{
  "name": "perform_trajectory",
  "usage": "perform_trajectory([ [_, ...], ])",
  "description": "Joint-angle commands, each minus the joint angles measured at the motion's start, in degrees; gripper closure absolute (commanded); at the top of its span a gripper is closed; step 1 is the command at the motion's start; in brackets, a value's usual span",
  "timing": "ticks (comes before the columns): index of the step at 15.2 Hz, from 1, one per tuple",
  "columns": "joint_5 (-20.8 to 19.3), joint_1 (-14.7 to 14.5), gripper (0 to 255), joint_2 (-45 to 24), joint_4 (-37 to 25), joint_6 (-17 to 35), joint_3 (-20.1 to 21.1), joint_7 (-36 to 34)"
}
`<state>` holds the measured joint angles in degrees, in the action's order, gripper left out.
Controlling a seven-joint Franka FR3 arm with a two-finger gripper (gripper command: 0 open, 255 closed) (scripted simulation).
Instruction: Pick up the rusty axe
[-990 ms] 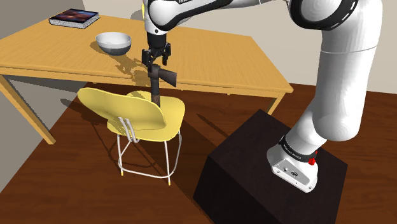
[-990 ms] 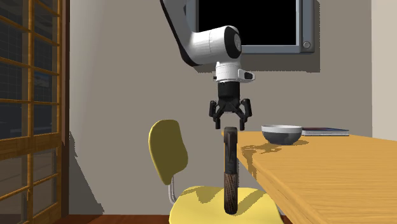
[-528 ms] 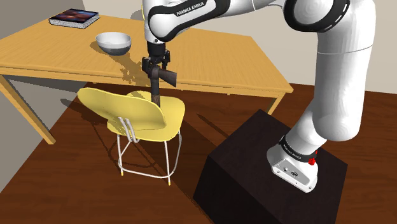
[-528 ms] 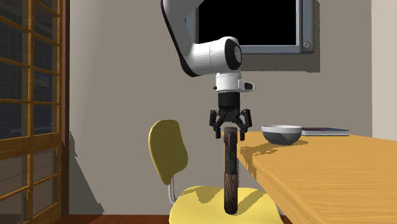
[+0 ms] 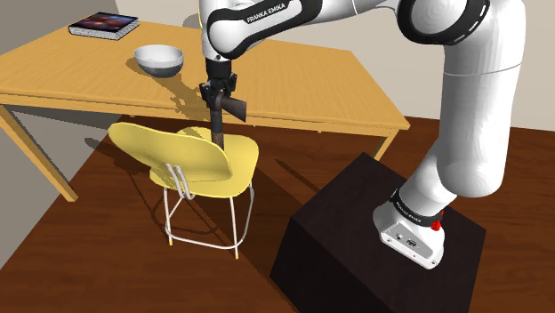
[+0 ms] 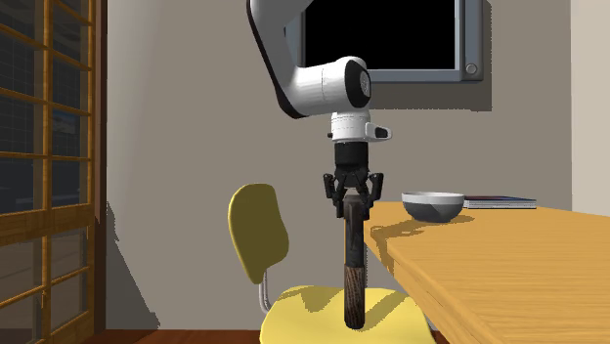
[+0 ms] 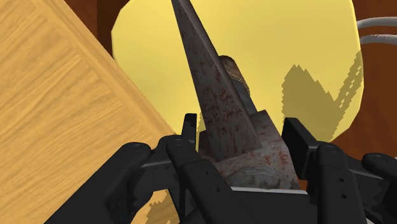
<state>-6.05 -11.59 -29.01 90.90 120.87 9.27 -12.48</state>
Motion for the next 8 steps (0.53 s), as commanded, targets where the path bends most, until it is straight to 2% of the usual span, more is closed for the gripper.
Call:
perform_trajectory([
  [1,0.0,0.0,255,0.0,0.1,0.0,0.0,0.0],
  [8,0.4,0.1,255,1.4,-2.3,-3.8,0.2,0.3],
])
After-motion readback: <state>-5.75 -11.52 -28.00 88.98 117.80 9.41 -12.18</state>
